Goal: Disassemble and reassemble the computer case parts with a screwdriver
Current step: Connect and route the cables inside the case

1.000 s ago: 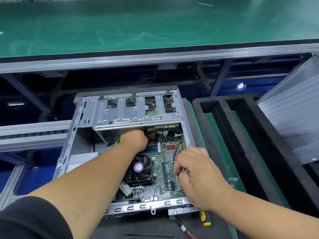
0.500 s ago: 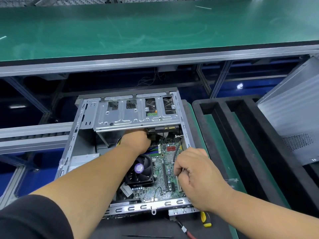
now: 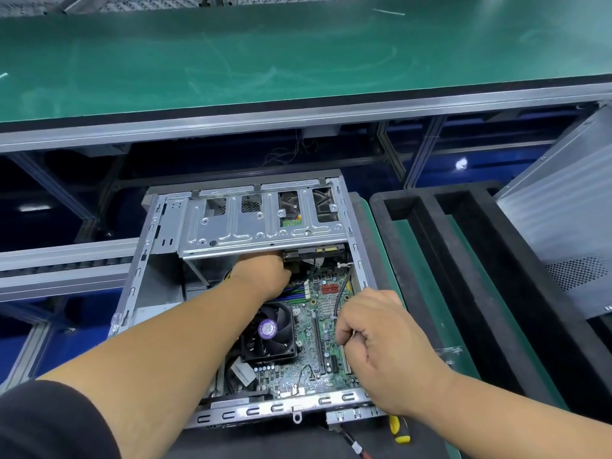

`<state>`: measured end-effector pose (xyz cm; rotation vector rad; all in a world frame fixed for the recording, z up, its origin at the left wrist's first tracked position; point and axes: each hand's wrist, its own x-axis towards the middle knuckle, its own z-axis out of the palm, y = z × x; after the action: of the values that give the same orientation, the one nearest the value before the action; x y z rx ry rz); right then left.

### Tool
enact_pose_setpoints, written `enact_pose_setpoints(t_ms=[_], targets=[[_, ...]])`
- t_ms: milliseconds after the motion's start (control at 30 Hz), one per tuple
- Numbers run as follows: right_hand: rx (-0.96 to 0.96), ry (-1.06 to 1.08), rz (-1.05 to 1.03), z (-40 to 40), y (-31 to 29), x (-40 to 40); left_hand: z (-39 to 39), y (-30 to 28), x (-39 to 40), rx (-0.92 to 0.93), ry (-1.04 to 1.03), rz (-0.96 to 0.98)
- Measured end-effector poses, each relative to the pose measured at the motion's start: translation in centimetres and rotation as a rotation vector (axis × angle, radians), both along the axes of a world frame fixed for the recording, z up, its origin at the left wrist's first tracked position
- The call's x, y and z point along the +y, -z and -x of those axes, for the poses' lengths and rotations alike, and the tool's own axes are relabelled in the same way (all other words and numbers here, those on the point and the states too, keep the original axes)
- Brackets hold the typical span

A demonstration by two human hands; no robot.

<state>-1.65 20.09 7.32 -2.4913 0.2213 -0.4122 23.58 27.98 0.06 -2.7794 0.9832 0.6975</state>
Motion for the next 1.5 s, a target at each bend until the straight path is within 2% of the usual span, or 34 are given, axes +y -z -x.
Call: enact_pose_setpoints(t_ms=[233, 333, 500, 733, 833, 933, 1100, 1133, 1267, 1333, 1433, 1500], targets=[[-0.01, 0.002, -0.01, 0.0, -0.1, 0.0, 0.5, -1.3, -1.9, 0.04, 0.093, -0.322], [-0.016, -0.003, -0.014, 0.0, -0.1, 0.0, 0.6, -1.7, -2.5, 0.082, 0.049, -0.364], [-0.026, -0.002, -0.011, 0.0, -0.3, 0.0, 0.5, -1.8, -2.8, 0.1, -0.018, -0.316], [-0.012, -0.001, -0.002, -0.1, -0.4, 0.1, 0.1, -1.8, -2.2, 0.091, 0.13, -0.374], [-0.01, -0.005, -0.007, 0.0, -0.5, 0.1, 0.1, -2.0, -1.2, 0.098, 0.082, -0.245], [-0.015, -0.005, -0.016, 0.0, -0.4, 0.1, -0.4, -1.7, 0.7, 0.095, -0.071, -0.068], [-0.012, 0.005, -0.016, 0.0, -0.1, 0.0, -0.8, -2.0, 3.9, 0.01, -0.368, 0.052], [-0.008, 0.005, -0.014, 0.0, -0.1, 0.0, -0.6, -2.0, 4.0, 0.014, -0.356, 0.049], [0.003, 0.01, -0.017, 0.0, 0.0, 0.1, -0.1, -1.8, 3.1, 0.204, -0.577, 0.256], [0.007, 0.011, -0.019, 0.0, 0.0, 0.1, 0.2, -2.2, 2.2, 0.207, -0.55, 0.193], [0.018, 0.01, -0.016, 0.0, 0.0, 0.0, 0.4, -2.5, 0.8, 0.235, -0.692, 0.276], [0.027, 0.01, -0.017, 0.0, -0.1, 0.0, 0.4, -2.7, 0.4, 0.236, -0.673, 0.223]])
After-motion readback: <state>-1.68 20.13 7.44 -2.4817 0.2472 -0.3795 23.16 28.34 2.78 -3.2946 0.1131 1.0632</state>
